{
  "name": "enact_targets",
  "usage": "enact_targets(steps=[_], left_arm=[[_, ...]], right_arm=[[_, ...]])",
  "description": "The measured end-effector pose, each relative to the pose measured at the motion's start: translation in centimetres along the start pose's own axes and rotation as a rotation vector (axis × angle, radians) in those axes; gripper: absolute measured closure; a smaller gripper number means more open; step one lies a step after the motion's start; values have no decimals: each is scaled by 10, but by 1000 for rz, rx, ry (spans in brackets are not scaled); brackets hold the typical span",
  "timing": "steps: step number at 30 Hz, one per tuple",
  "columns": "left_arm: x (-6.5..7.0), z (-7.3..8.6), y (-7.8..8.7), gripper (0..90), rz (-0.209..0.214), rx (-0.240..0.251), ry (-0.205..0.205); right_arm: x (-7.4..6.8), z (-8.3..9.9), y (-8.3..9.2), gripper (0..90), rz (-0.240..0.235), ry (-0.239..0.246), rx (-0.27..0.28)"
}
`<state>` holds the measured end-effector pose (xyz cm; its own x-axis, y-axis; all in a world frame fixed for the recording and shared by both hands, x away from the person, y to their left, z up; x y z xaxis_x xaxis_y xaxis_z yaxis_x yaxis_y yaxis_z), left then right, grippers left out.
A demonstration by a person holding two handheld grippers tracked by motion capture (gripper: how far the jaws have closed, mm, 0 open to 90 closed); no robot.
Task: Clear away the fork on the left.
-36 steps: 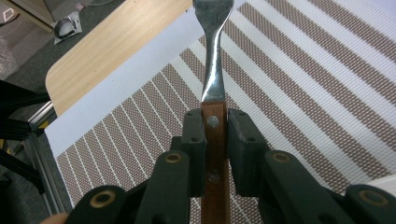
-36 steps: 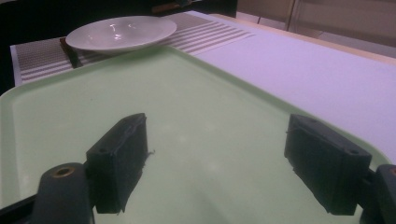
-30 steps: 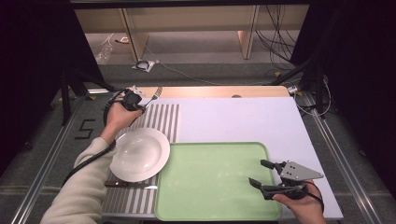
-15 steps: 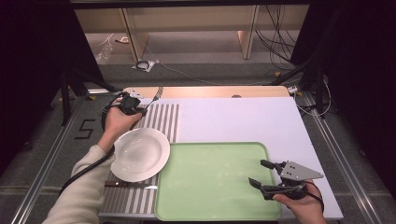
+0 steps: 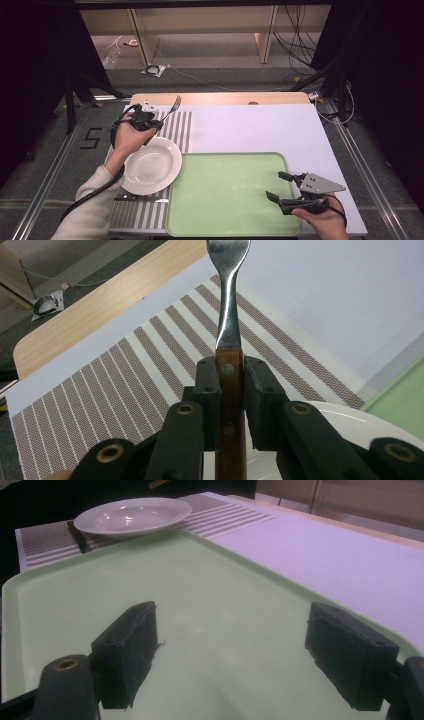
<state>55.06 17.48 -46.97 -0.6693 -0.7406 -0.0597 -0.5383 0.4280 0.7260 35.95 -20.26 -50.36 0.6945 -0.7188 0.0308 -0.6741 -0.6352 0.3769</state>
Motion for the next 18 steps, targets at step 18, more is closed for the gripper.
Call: enact_targets(steps=[18], left_arm=[[55,1,8,774,63,7,-40]], right_arm=[[0,0,0,221,-4,1,2]])
Point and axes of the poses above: each handheld gripper's, and its own axes: y roughly backward along the jaws, z roughly out of its underside, x roughly to its right, the point moved 10 cm from there along -y, roughly forward along the jaws, and after that the axes turned 8 degrees about z, right-handed, at the moved point
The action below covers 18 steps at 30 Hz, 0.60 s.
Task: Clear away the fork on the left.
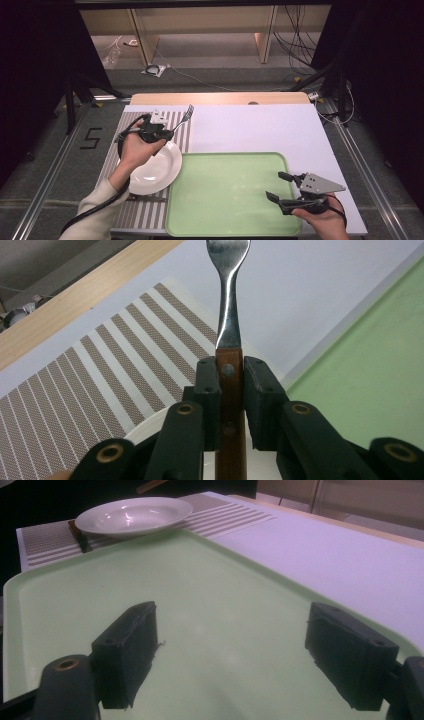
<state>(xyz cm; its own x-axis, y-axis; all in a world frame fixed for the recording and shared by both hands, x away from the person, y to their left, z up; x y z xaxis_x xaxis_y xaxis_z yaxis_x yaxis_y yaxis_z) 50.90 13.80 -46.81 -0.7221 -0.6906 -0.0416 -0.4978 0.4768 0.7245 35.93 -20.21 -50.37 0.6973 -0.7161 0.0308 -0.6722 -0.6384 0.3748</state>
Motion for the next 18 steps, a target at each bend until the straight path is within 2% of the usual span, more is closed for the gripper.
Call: enact_targets(steps=[8,14,18], left_arm=[[15,5,0,774,15,-11,-10],[30,9,0,774,50,-17,-19],[36,11,0,774,53,-17,-22]], right_arm=[[0,0,0,221,0,3,-4],[0,0,0,222,1,2,-3],[-1,0,-1,222,-3,-2,4]])
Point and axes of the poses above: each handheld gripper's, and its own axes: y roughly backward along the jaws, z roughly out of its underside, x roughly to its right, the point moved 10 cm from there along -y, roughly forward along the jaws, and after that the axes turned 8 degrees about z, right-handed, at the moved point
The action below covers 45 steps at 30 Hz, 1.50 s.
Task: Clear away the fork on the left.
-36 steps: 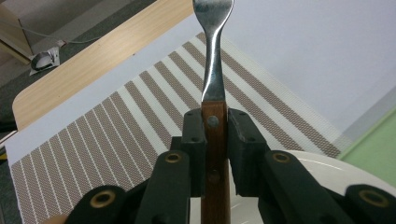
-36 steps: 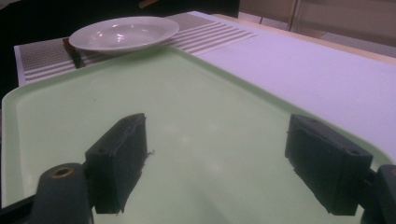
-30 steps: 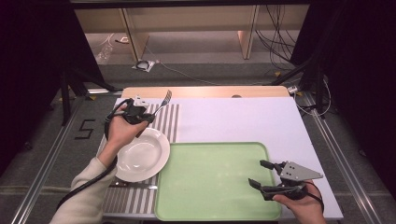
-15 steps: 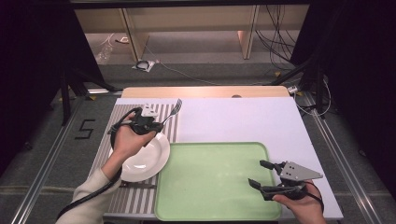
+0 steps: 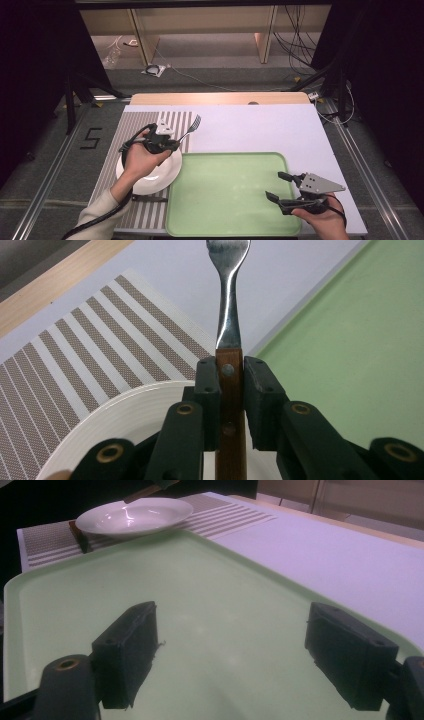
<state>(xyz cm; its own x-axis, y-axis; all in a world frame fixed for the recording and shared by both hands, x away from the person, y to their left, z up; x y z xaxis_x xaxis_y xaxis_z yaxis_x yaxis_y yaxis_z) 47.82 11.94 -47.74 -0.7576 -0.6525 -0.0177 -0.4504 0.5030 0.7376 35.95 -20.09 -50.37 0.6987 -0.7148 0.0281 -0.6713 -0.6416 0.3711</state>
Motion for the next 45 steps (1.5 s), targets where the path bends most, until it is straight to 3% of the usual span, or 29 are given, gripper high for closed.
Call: enact_targets(steps=[10,19,30,45], left_arm=[[14,6,-1,773,20,-4,14],[38,11,2,774,54,-18,-5],[59,24,7,774,95,-27,2],[87,43,3,773,107,-86,-20]], right_arm=[[0,0,0,223,1,1,1],[0,-1,0,223,-3,1,8],[0,-1,1,223,-5,3,7],[-1,0,0,222,-10,5,4]])
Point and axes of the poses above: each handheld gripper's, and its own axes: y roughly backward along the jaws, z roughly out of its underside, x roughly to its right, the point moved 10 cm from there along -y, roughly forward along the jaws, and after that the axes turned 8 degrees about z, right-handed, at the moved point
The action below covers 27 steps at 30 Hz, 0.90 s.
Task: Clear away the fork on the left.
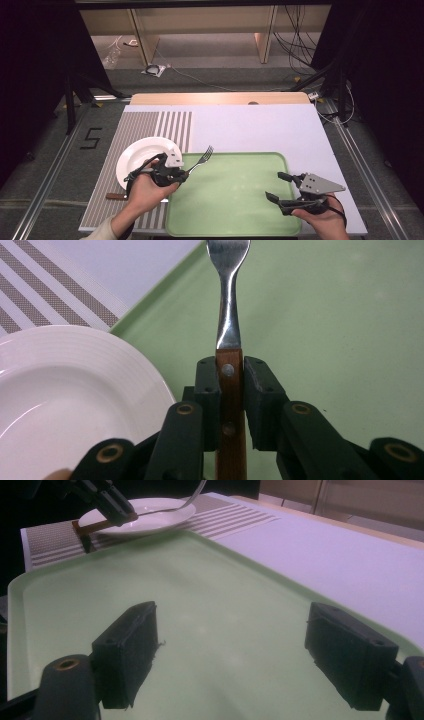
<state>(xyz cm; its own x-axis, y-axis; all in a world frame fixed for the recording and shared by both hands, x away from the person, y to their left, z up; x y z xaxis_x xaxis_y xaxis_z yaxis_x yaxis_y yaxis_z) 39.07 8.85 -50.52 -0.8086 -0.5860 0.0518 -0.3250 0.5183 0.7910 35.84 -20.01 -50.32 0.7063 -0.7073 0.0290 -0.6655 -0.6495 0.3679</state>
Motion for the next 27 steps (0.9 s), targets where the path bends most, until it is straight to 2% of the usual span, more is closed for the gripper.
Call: enact_targets(steps=[8,14,27], left_arm=[[10,6,-8,773,14,-25,11],[13,13,-15,773,28,-57,21],[18,21,-22,773,30,-92,18]], right_arm=[[0,0,0,221,3,3,-3],[-1,0,0,221,0,0,-5],[-1,1,-1,220,0,3,-8]])
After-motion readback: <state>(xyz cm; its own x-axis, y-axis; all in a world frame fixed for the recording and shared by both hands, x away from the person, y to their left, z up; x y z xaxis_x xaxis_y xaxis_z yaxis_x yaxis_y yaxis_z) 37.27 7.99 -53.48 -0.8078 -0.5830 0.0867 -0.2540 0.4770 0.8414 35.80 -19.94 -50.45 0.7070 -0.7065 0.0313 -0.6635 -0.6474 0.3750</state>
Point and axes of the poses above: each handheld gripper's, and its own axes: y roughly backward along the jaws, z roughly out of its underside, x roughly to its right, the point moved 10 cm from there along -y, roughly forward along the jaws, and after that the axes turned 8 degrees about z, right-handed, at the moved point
